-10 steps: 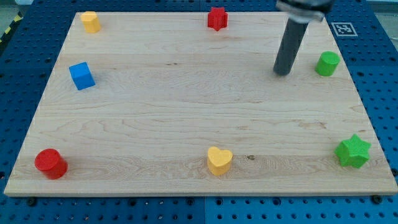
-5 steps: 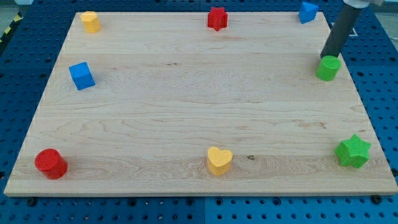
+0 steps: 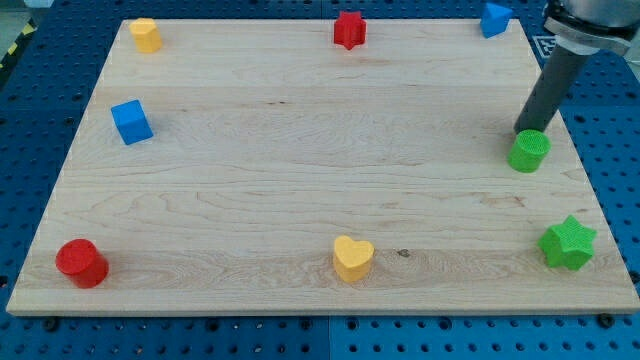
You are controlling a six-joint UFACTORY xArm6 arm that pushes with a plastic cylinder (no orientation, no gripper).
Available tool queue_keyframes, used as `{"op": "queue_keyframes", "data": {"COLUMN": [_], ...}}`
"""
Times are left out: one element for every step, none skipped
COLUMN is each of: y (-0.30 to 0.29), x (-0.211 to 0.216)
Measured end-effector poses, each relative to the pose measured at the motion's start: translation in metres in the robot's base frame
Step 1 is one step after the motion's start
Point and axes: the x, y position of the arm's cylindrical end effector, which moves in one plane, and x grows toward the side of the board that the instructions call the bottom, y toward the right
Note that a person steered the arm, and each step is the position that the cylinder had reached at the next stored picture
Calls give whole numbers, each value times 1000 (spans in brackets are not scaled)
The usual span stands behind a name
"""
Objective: Move the green circle towards the green star
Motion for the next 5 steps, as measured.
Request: {"op": "queue_keyframes", "data": {"y": [-1,-1,-1,-8,-23], "x": [12,38,61,73,49]}}
